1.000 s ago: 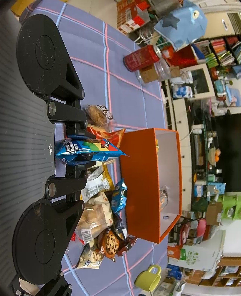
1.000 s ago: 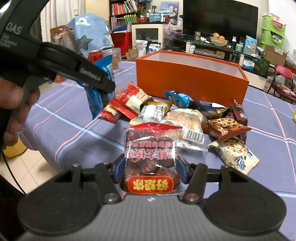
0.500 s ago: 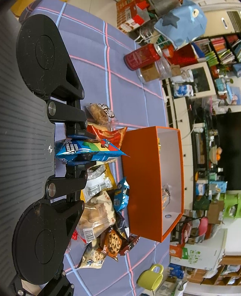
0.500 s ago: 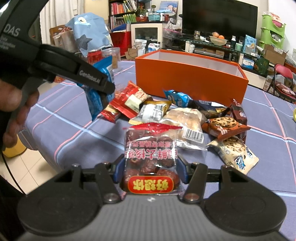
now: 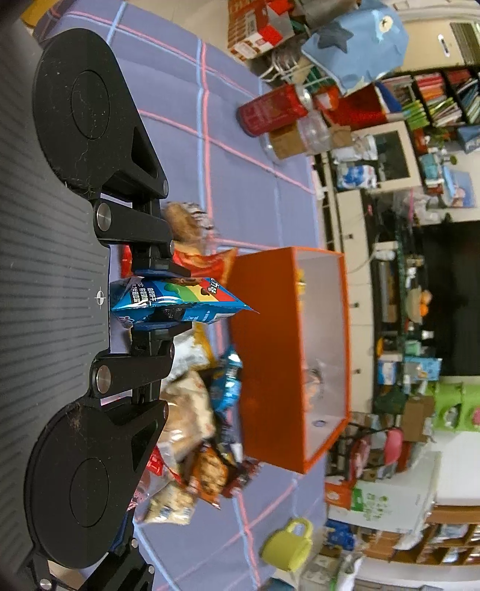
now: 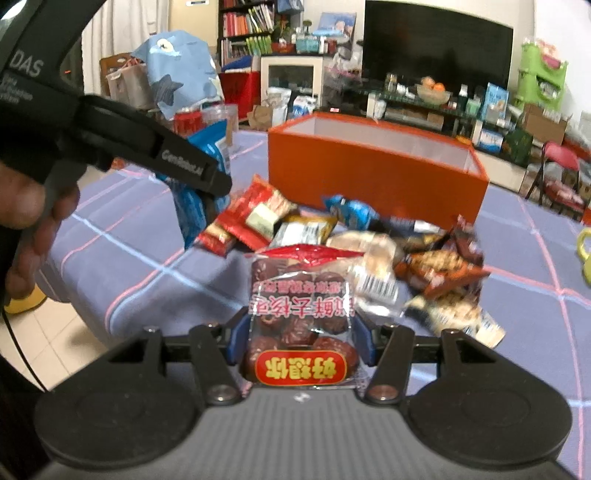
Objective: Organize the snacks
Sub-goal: 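Carry both snacks over the orange box and open both tools to drop them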
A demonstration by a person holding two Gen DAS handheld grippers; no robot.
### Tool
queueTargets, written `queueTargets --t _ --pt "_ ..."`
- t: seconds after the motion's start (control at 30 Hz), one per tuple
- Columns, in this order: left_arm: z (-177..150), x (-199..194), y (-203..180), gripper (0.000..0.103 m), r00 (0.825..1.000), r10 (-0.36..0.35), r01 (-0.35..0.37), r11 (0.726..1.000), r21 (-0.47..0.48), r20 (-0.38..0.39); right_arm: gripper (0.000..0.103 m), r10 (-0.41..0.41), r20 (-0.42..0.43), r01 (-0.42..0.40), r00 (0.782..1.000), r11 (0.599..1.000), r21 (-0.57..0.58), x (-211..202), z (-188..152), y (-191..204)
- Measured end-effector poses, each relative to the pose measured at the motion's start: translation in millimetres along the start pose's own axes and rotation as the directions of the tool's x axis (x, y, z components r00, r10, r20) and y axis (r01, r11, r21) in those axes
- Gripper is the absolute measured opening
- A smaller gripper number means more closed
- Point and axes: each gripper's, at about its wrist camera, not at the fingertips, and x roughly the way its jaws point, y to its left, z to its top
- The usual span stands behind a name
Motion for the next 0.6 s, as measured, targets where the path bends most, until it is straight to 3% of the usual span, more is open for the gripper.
queueTargets --t 0.27,0.4,0.6 --pt "60.3 -5.6 -0.2 0.000 0.992 -0.042 0.047 0.998 -0.041 0.122 0.057 -0.059 0.139 0.051 0.989 0.997 0.063 -19.6 68.8 -34.4" --pt "97.2 19.7 0.3 0.000 0.986 -0.074 0.088 0.992 -0.091 0.152 0.057 -0.139 0.213 0.116 0.967 0.987 0.115 -11.2 110.9 -66.1" --pt "139.2 71.3 5.6 0.000 0.979 -0.141 0.162 0.975 -0.149 0.145 0.057 -0.212 0.224 0.163 0.951 0.961 0.222 34.2 156.7 -119.9"
